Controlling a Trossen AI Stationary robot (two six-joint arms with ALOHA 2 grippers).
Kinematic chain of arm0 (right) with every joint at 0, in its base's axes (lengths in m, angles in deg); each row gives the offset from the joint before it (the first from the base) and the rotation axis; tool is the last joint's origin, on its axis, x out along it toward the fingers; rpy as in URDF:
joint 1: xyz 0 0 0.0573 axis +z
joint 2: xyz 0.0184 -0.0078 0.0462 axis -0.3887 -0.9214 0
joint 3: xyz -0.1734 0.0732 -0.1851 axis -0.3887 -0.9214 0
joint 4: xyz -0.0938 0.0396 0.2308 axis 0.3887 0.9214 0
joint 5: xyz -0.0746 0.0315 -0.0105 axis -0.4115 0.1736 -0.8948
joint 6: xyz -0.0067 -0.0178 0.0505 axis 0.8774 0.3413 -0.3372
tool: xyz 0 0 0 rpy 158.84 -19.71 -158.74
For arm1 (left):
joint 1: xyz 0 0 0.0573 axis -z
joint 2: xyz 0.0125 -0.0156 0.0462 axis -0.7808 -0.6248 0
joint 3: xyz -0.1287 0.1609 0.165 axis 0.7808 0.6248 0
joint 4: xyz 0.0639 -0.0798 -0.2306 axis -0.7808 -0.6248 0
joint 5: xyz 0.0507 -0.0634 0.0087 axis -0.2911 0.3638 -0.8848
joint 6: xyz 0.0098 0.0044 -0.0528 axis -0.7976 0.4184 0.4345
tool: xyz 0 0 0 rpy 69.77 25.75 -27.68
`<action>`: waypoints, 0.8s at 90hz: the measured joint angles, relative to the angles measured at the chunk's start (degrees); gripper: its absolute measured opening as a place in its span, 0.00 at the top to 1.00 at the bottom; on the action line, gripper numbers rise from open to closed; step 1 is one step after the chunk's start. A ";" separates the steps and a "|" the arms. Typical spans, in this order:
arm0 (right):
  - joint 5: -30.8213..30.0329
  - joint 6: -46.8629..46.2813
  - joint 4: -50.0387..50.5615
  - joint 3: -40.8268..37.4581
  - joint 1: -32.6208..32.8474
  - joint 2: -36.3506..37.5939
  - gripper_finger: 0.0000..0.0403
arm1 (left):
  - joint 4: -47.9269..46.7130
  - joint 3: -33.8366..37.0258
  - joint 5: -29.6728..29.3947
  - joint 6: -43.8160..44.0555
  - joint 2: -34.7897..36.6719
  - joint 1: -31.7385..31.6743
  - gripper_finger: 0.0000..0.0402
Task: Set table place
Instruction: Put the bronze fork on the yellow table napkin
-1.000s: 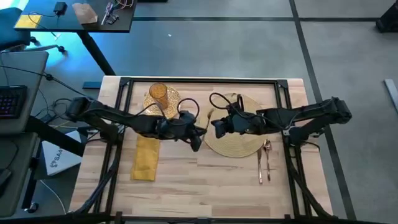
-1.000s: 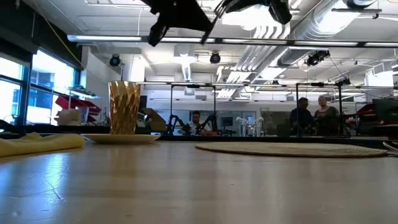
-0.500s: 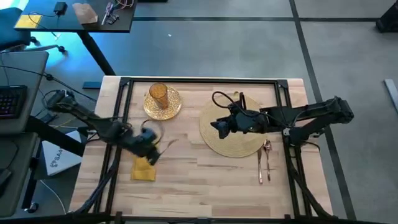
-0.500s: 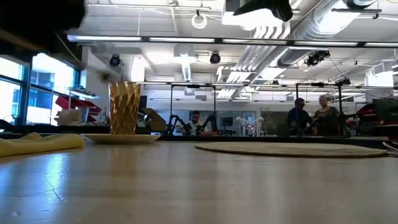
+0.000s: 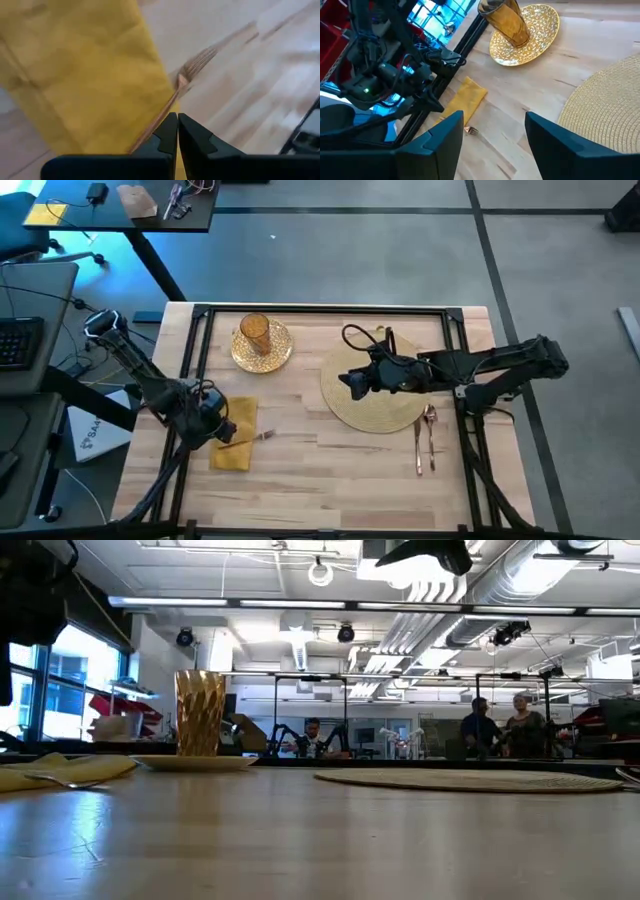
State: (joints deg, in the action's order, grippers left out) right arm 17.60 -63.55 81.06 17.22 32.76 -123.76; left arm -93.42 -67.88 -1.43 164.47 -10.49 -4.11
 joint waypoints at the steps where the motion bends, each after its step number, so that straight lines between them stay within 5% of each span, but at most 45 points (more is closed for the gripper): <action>1: -0.01 -0.04 -0.01 0.00 -0.01 0.00 0.51 | -0.05 0.00 0.07 -0.26 -0.13 0.08 1.00; 13: -0.22 -0.07 -0.02 0.00 -0.11 0.00 0.51 | 3.44 0.00 -2.20 -8.12 -1.77 0.47 1.00; 29: -0.41 -0.09 -0.02 0.00 -0.15 -0.02 0.51 | 11.63 0.00 -2.87 -31.60 -6.86 -1.05 0.99; 48: -0.41 -0.83 -0.04 0.00 -0.15 -0.02 0.51 | 21.92 0.00 -0.50 -49.55 -15.65 -5.49 0.84; 72: -0.07 -2.06 -0.17 0.00 -0.15 -0.02 0.51 | 21.78 -0.04 4.08 -47.49 -25.99 -8.77 0.68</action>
State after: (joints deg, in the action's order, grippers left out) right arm 17.53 -65.61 80.89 17.22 32.61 -123.79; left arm -71.64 -67.93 2.65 116.99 -36.49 -12.88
